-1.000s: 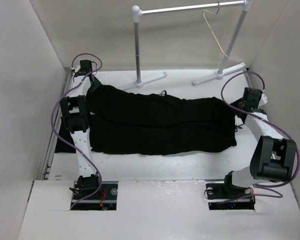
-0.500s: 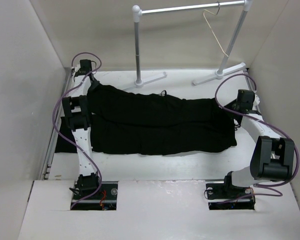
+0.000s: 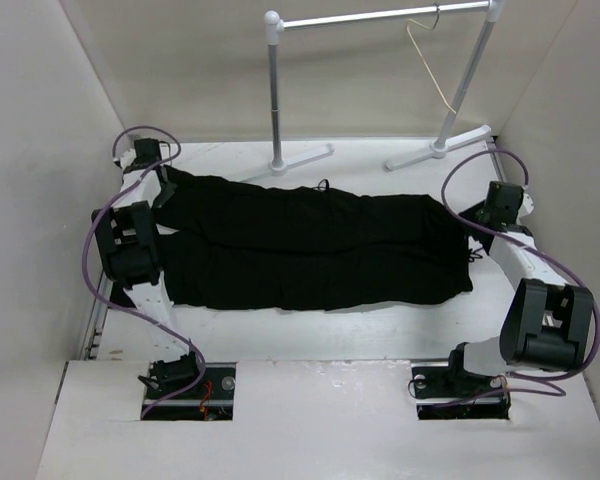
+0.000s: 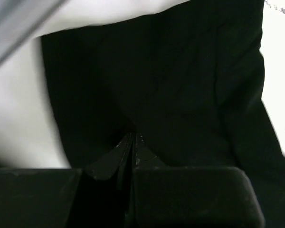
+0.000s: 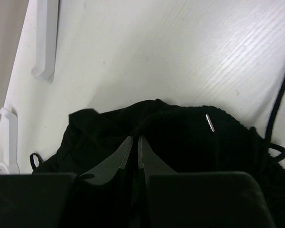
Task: Place the trousers on the hanger
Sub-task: Flatten out the trousers at the center of the board.
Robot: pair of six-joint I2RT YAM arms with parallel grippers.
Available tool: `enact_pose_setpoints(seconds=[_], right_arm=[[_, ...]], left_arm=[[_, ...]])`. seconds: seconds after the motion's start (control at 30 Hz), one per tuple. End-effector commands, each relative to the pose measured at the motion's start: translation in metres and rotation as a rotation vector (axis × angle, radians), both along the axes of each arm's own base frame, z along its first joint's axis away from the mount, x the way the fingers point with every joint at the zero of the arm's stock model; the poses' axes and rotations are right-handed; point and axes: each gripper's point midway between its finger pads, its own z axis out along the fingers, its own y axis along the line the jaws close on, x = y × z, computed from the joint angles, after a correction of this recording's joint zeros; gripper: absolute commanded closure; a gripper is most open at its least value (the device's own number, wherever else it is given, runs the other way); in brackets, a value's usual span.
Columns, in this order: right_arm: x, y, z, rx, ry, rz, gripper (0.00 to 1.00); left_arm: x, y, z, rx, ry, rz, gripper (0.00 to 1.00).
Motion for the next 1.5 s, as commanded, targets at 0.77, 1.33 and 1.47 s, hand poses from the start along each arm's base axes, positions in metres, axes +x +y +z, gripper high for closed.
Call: enact_pose_setpoints(seconds=[0.77,1.33,1.47], right_arm=[[0.037,-0.006,0.075,-0.023,-0.201,-0.059,0.29],[-0.135,0.042,-0.009,0.016,0.052,-0.021,0.37],[-0.154,0.027,-0.021,0.014,0.126,-0.097,0.37]], left_arm=[[-0.078,-0.057,0.077,-0.028,-0.218,0.002,0.53],[-0.055,0.001,0.001,-0.136,-0.113,0.181,0.75],[-0.063,0.012,-0.007,-0.131,-0.092,0.216,0.90]])
